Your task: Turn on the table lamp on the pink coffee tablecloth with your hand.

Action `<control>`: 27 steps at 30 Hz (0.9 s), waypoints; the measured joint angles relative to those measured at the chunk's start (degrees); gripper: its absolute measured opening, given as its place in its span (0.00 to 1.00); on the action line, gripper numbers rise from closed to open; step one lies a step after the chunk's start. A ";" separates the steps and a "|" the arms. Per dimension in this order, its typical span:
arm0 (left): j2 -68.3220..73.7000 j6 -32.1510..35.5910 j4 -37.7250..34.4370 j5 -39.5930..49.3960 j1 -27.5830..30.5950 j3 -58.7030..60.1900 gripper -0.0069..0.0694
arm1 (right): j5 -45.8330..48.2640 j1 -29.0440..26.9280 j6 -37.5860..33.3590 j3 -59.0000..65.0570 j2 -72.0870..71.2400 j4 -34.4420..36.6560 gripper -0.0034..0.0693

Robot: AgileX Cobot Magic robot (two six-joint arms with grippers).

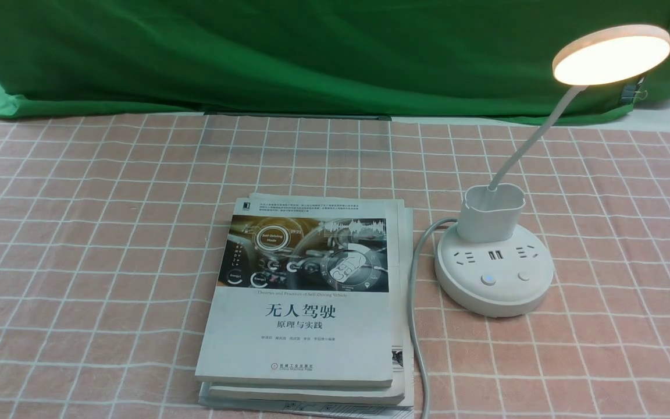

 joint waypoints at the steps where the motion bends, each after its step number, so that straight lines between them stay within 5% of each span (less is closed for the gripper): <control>1: 0.00 0.00 0.00 0.00 0.00 0.00 0.12 | -0.18 -0.28 -0.10 1.01 -0.98 -0.06 0.08; 11: 0.00 0.00 0.00 0.00 0.00 0.00 0.12 | -18.11 -1.52 -0.37 22.55 -13.35 -0.19 0.08; 27: 0.00 0.08 0.07 0.00 0.00 0.00 0.12 | -15.81 -1.71 -0.37 23.13 -16.37 -0.36 0.09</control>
